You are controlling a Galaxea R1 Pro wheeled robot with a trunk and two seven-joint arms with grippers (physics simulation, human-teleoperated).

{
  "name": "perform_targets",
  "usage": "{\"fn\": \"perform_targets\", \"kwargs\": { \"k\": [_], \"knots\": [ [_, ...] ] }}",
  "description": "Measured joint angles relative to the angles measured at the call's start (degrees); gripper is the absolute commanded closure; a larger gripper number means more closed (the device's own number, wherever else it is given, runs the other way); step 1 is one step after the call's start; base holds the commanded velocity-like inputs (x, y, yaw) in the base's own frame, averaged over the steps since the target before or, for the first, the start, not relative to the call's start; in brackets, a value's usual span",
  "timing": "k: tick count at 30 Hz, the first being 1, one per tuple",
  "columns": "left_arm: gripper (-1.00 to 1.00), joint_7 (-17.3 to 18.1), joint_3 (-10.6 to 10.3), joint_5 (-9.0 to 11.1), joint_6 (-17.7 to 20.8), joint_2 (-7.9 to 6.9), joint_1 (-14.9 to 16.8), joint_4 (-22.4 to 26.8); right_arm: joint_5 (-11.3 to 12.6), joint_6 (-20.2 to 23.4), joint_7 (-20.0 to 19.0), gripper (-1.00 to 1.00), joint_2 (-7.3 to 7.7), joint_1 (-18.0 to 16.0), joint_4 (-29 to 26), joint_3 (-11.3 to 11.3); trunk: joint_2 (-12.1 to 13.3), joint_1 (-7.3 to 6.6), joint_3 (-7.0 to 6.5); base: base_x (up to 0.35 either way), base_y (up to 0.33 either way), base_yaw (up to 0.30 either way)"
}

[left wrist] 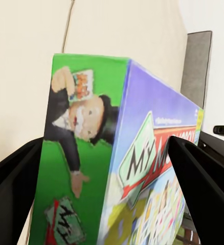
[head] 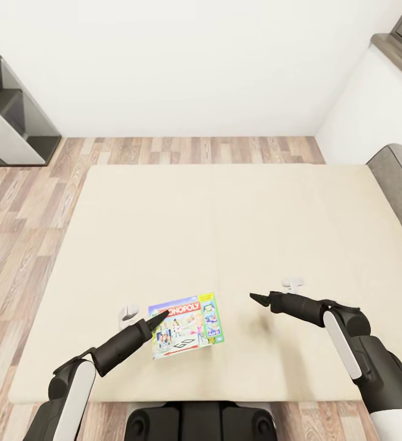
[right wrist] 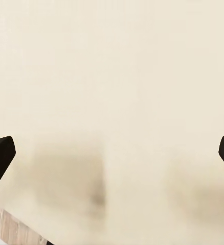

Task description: Put all the toys in the child's room - the three board games (two on the bed and one on the table), the two jigsaw puzzles on the table, and the tennis ball on the table - inside the toy box on the table in the child's room.

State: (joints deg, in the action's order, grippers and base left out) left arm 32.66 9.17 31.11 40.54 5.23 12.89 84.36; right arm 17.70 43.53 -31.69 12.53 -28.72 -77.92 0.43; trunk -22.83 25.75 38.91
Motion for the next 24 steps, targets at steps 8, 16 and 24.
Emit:
{"fn": "perform_targets", "kwargs": {
  "k": [8, 16, 24],
  "knots": [
    [1.00, -0.16, 0.01, -0.05, -0.02, -0.01, 0.00, 0.00, 0.00, 0.00, 0.00, -1.00, 0.00, 0.01, 0.00, 0.02, 0.00, 0.00, -0.76, 0.000, 0.000, 0.000],
    [1.00, -0.22, 0.01, -0.04, -0.02, -0.01, 0.00, 0.00, -0.01, 0.00, 0.00, -1.00, 0.00, 0.01, 0.00, 0.03, 0.00, 0.00, -1.51, 0.000, 0.000, 0.000],
    [1.00, -0.18, 0.01, -0.05, -0.03, -0.01, 0.00, 0.00, 0.00, 0.00, 0.00, -1.00, 0.00, 0.01, 0.00, 0.06, 0.00, 0.00, -2.27, 0.000, 0.000, 0.000]
  ]
}}
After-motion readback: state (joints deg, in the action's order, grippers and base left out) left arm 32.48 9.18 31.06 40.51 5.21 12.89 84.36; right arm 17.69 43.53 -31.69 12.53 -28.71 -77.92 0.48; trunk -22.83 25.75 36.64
